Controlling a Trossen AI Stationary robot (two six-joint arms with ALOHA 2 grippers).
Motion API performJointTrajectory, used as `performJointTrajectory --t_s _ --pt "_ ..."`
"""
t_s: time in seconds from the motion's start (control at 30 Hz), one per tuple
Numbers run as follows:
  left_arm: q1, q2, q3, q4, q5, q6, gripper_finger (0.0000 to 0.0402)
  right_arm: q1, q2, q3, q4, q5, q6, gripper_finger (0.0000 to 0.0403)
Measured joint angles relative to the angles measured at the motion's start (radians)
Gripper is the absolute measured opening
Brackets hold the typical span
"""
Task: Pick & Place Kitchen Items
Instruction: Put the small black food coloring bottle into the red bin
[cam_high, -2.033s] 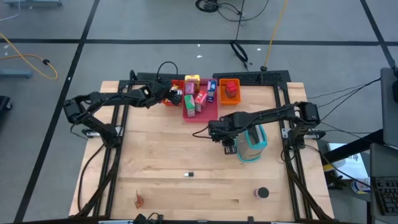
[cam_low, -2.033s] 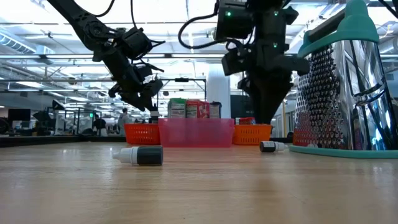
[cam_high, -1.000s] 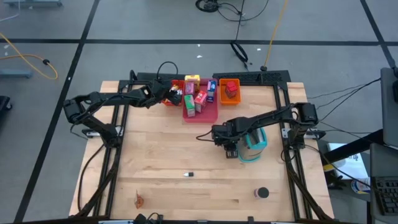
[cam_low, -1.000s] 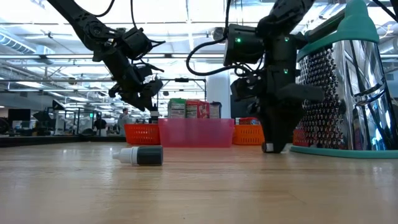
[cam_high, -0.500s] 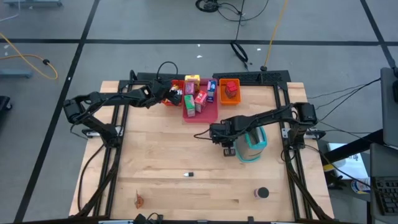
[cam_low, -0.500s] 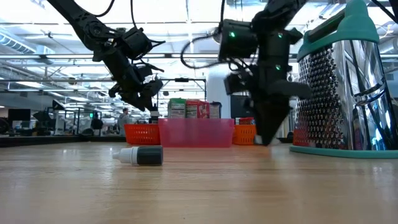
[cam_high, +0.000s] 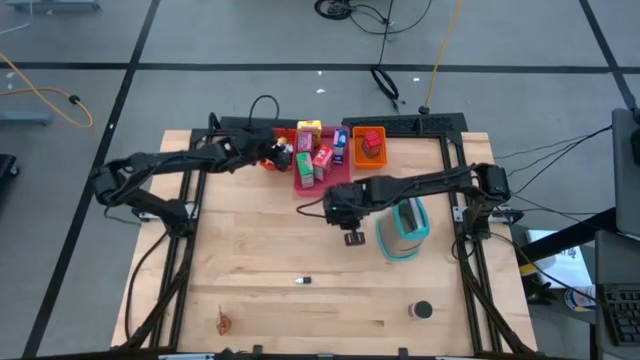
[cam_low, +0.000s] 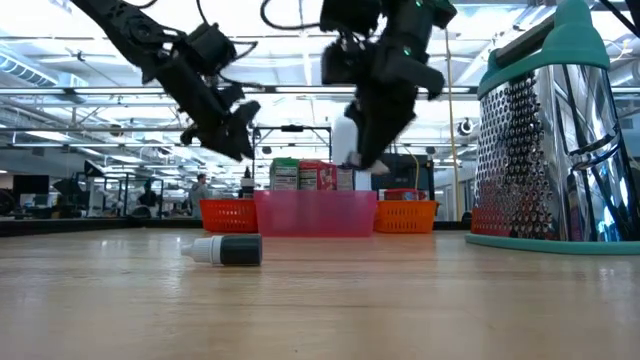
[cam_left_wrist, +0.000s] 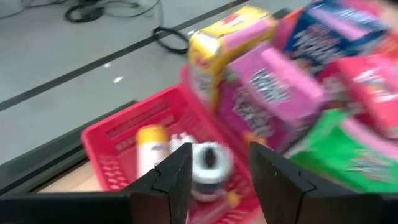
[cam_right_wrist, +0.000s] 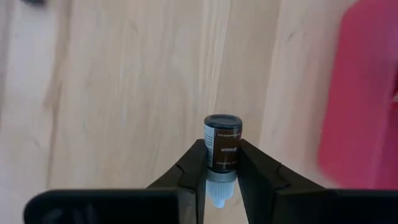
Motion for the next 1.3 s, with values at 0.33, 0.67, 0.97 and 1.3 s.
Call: performJointTrajectory --t_s 0.33,0.67,0.97,1.3 --pt "-0.070 -0.200 0.000 0.015 0.260 0.059 0.0159 -0.002 -0.017 0.114 0.026 0.106 -0.021 0.0058" --pt "-0.263 -0.229 0.000 0.034 0.419 0.102 0.0159 0.017 -0.102 0.116 0.146 0.196 -0.039 0.0058" --pt "-0.434 -0.153 -0.001 0.121 0.275 0.020 0.0159 0.076 -0.113 0.114 0.178 0.390 -0.047 0.0058" --pt "-0.518 -0.053 0.001 0.295 0.221 -0.010 0.0159 0.126 -0.114 0.101 0.209 0.524 -0.050 0.0058"
